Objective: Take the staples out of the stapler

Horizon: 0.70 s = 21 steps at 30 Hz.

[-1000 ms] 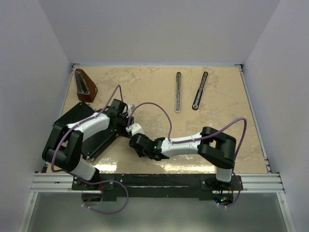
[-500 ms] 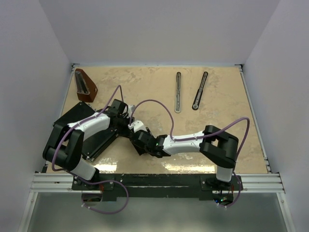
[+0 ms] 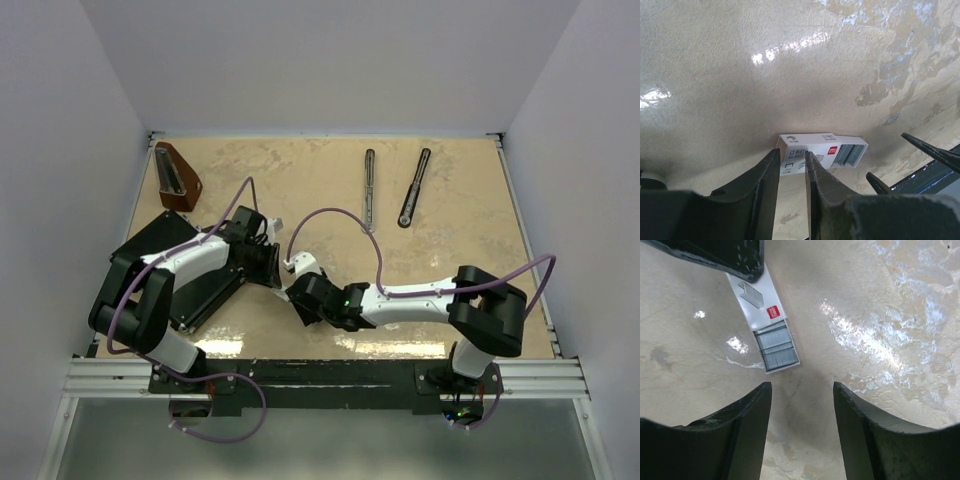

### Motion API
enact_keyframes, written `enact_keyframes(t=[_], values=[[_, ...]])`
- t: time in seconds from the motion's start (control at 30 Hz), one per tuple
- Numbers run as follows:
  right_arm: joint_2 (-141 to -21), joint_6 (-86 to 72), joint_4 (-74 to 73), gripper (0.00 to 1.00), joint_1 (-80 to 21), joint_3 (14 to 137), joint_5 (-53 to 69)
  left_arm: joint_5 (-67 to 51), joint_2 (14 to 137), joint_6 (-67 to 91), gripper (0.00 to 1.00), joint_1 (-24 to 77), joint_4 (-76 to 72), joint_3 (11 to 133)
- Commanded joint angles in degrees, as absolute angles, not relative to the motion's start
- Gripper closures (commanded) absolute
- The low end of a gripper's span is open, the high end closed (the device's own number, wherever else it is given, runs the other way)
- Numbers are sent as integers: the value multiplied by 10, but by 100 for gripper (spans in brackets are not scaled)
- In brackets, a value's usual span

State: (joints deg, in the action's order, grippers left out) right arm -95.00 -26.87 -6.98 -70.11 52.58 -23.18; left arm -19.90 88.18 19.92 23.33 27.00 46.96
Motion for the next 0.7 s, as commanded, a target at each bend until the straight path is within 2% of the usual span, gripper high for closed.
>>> enact_keyframes(t=[0.0,0.67], values=[[-955,-291,-66,44,-701,518,-243,-187,882,195,69,236,268,468],[-1005,-309,-4,46,-697,516,-292,-184,889,188,74,236,271,472]])
